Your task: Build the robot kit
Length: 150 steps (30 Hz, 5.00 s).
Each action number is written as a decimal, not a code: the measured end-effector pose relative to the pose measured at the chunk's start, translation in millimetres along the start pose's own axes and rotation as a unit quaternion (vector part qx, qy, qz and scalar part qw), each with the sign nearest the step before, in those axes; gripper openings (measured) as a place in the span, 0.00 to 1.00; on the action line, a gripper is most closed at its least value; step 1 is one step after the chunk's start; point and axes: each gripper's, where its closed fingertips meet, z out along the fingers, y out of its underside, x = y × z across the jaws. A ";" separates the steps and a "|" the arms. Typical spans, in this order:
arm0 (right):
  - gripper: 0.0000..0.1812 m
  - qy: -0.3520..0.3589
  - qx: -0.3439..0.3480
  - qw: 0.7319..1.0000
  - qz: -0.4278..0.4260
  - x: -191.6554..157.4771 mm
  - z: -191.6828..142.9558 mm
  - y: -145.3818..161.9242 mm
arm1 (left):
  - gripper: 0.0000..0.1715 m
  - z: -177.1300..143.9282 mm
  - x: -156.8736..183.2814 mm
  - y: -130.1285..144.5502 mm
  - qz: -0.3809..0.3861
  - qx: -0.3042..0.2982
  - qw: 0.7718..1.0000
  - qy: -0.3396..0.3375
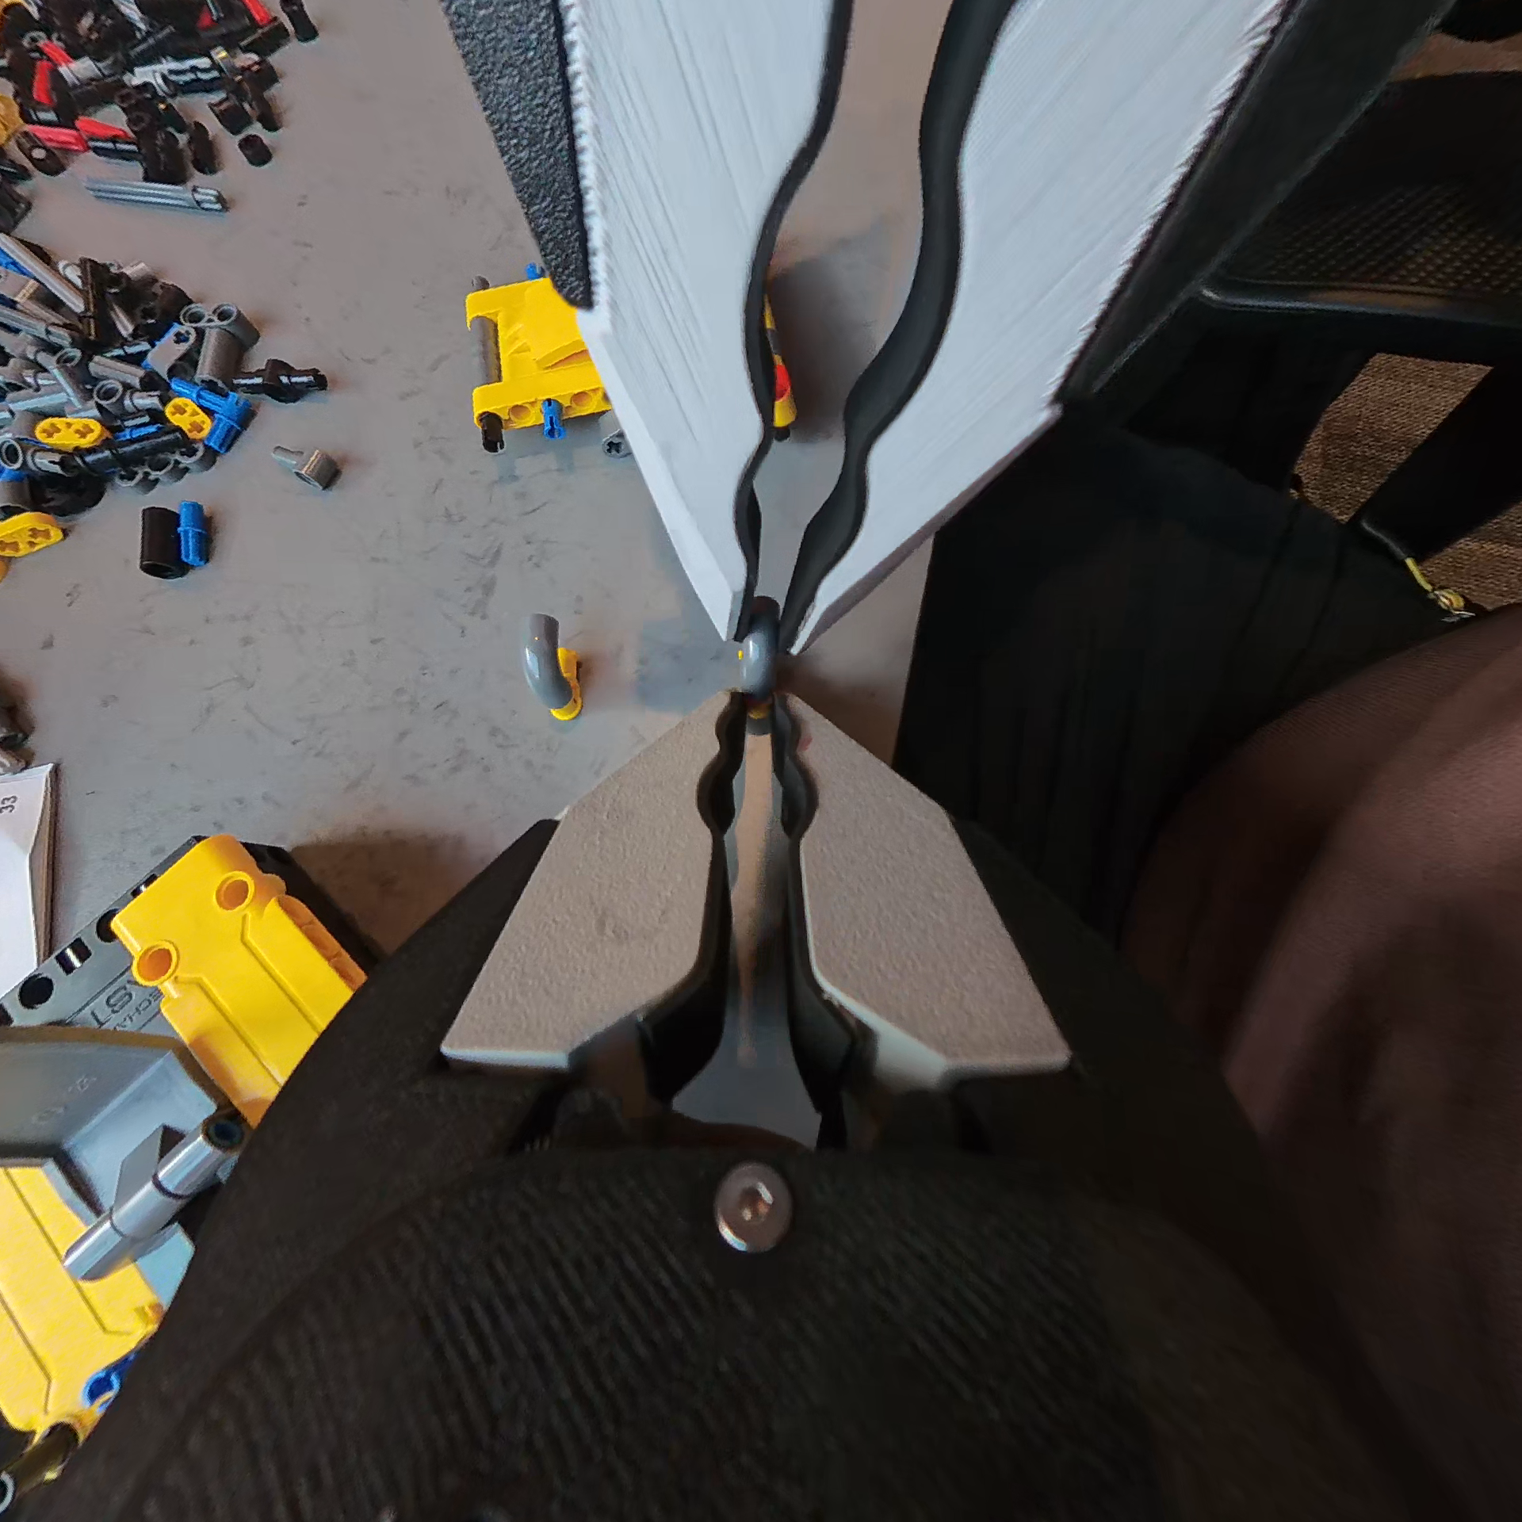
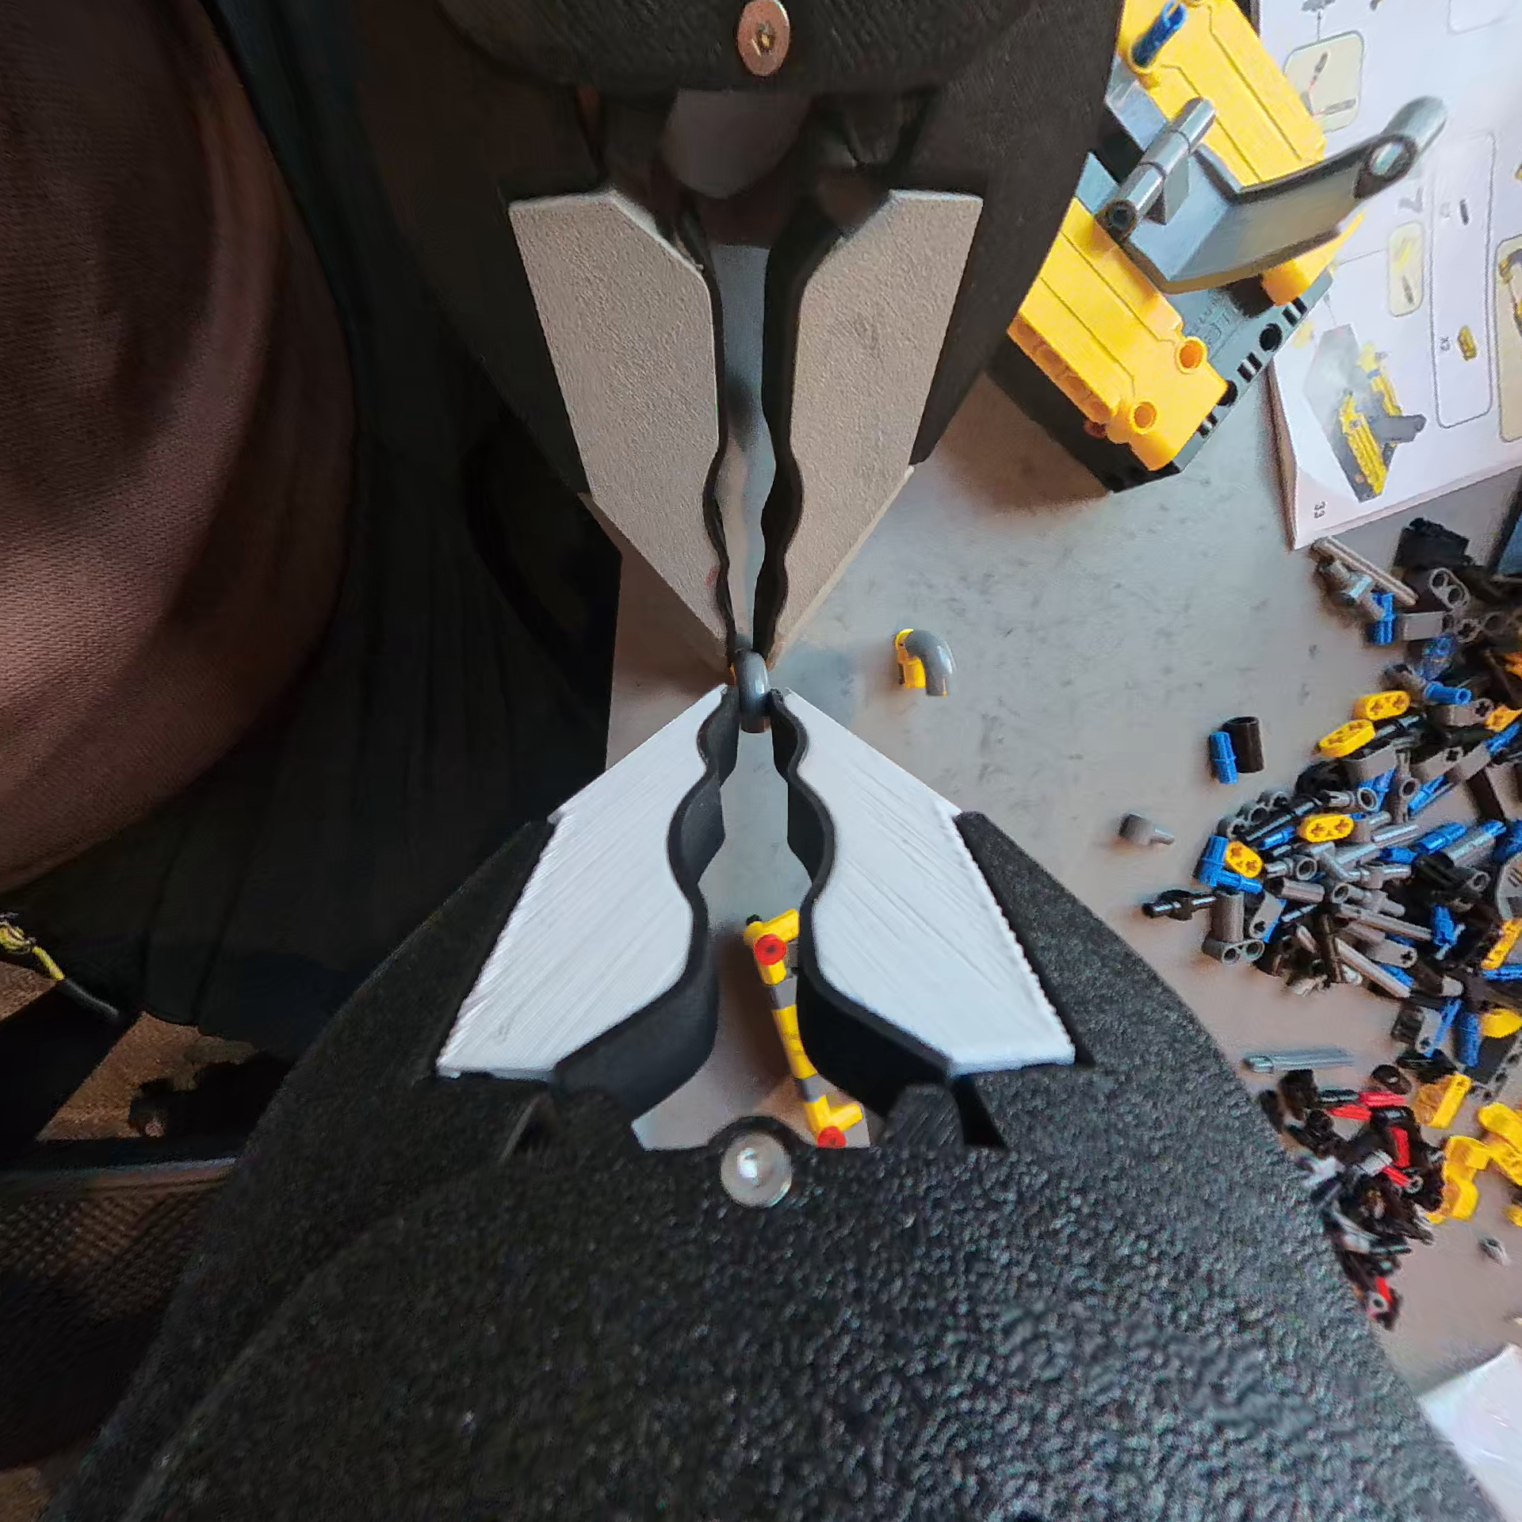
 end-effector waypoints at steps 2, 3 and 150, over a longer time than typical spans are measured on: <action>0.04 0.004 0.011 1.000 0.003 -0.1 0.8 -0.1 | 0.02 0.0 0.0 0.0 -0.001 0.000 1.000 0.001; 0.04 0.004 0.017 1.000 0.008 -0.1 1.0 -0.6 | 0.02 0.1 0.1 0.0 -0.002 0.000 1.000 0.002; 0.04 -0.029 0.083 0.977 0.194 3.0 -7.4 8.2 | 0.11 -17.6 -4.9 -9.9 -0.071 0.063 0.995 -0.018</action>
